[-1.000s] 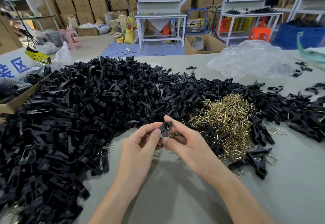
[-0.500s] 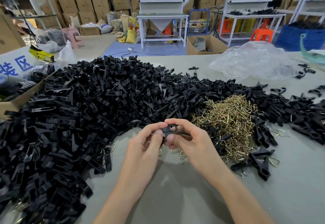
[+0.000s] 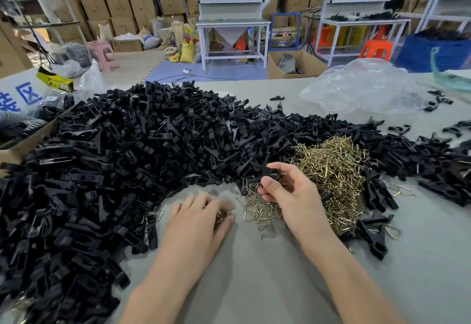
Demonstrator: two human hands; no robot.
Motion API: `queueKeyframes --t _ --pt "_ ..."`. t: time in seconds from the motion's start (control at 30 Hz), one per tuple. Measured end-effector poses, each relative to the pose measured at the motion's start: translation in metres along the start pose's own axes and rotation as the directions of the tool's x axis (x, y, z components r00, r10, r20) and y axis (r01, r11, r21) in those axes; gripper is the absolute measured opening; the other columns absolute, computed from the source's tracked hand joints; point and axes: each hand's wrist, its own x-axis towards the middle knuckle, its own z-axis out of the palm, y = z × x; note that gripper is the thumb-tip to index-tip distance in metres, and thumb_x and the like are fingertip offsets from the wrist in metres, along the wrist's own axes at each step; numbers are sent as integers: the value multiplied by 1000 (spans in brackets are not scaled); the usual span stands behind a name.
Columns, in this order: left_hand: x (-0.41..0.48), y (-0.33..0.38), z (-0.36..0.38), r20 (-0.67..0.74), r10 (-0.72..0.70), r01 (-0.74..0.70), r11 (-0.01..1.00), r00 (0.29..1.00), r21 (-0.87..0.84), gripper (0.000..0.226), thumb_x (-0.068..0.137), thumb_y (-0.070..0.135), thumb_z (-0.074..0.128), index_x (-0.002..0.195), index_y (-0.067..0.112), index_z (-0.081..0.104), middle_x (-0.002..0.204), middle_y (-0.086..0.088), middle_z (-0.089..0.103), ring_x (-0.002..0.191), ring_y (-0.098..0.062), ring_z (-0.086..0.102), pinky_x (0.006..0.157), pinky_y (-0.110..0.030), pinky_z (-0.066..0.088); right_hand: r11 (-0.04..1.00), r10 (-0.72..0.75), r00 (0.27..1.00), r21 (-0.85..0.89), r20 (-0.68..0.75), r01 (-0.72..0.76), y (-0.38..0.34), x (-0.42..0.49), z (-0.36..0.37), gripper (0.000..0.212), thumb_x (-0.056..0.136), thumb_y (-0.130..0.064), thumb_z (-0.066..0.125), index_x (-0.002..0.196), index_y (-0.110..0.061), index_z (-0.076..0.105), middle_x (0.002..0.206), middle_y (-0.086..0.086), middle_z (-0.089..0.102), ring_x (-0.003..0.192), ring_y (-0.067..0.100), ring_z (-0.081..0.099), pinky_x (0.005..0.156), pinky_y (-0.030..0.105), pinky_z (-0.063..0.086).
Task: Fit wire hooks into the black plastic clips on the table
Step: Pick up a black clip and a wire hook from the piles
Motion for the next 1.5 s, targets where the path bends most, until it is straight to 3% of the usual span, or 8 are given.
queueKeyframes --t 0.2,0.3,0.4,0.57,0.63,0.83,1.23,1.5 --pt "1 4 0 -74 -45 26 972 996 -233 10 92 44 61 86 37 57 93 27 53 98 -4 44 83 -23 29 1000 3 1000 25 28 -4 -2 -2 2 22 95 -7 67 108 -24 66 89 0 75 83 15 74 71 17 55" --pt "2 10 -8 -165 -181 74 858 969 -508 9 90 39 66 82 39 62 97 23 55 95 0 51 79 -11 36 997 23 998 72 63 -27 -6 -4 3 22 94 -5 67 111 -19 66 92 4 75 86 16 75 71 17 56" --pt "5 16 -15 -95 -371 166 612 924 -773 9 94 33 66 85 32 65 76 12 67 66 -1 59 60 -13 45 989 46 994 135 102 -59 -9 -5 4 24 92 -2 68 111 -16 66 88 2 75 85 17 75 72 18 56" --pt "9 25 -20 276 -413 248 -121 868 -961 22 84 22 69 95 3 65 81 -5 75 85 -21 75 71 -24 59 973 73 981 203 182 -110 -10 -7 7 25 88 -3 71 109 -16 69 88 2 74 88 19 75 75 20 57" --pt "11 28 -22 349 -371 267 -255 861 -929 23 77 23 69 92 5 66 81 -5 73 81 -19 74 68 -24 59 979 67 975 175 213 -106 -10 -8 8 26 87 -4 73 107 -21 71 92 4 75 89 20 75 77 21 57" --pt "10 32 -20 414 -330 324 -296 848 -899 18 80 29 67 91 14 70 79 3 67 67 -7 60 67 -23 50 995 59 954 58 294 -79 -12 -11 11 31 86 -8 76 96 -37 72 101 4 76 92 21 73 84 26 57" --pt "10 36 -10 395 -380 289 -306 837 -907 18 74 27 70 87 16 69 74 4 67 62 -7 59 60 -23 50 998 54 957 7 286 -58 -12 -13 14 29 86 -8 77 95 -35 71 94 -5 75 84 9 70 79 24 56" --pt "11 29 -11 443 -181 378 -306 878 -874 8 65 30 76 71 24 77 72 -1 67 60 -12 64 54 -25 54 1000 18 949 -25 314 -11 -14 -11 10 28 87 -9 76 97 -35 73 94 -3 76 88 8 70 82 22 53"
